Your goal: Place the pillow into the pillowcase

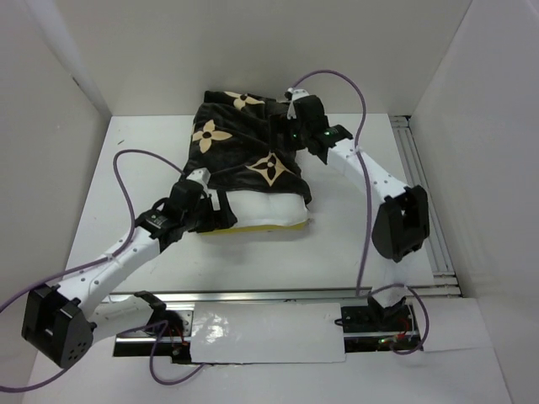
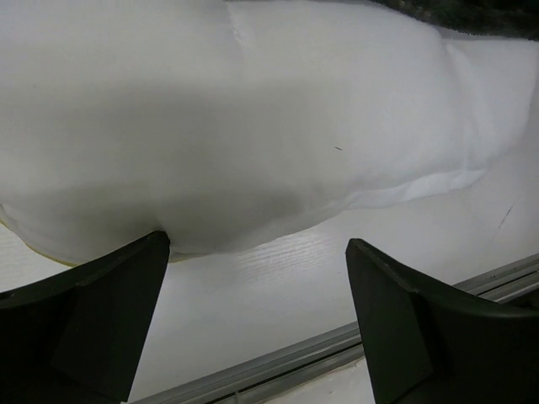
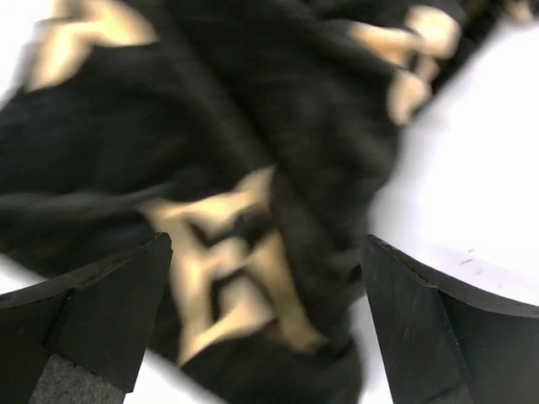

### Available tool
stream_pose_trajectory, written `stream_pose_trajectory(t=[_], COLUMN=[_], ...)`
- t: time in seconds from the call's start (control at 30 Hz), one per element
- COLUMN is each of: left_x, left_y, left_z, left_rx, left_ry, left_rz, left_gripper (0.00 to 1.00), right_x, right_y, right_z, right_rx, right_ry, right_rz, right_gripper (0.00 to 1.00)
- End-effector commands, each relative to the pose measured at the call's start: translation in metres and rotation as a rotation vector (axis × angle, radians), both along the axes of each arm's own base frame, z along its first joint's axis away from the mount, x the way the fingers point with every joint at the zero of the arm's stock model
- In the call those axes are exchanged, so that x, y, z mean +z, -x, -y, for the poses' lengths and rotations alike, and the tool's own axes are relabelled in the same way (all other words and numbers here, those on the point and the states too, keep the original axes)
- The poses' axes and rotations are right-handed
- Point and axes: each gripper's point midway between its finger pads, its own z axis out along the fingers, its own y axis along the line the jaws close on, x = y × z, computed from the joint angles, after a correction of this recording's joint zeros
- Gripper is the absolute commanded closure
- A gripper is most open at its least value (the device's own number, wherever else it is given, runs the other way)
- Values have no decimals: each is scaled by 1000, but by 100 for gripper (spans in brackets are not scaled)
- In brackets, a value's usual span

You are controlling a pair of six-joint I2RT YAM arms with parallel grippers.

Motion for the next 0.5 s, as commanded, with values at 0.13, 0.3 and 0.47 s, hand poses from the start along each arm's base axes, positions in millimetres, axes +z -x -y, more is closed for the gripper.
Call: stream_pose_trajectory(t=[0.13, 0.3, 0.47], left_x=[-1, -20, -32], left_y=[-14, -22, -46], left_z=[-1, -3, -9], left_rx=[-31, -8, 41], left_ry=[55, 70, 76], left_rz=[28, -35, -65], left_gripper=[2, 6, 52], right_x=[-72, -137, -107], right_y=[-69, -71, -32], right_z=[6, -8, 2], right_rx=[2, 66, 49], right_ry=[-69, -96, -207], right_rz=[-66, -178, -145], right_gripper=[0, 30, 100])
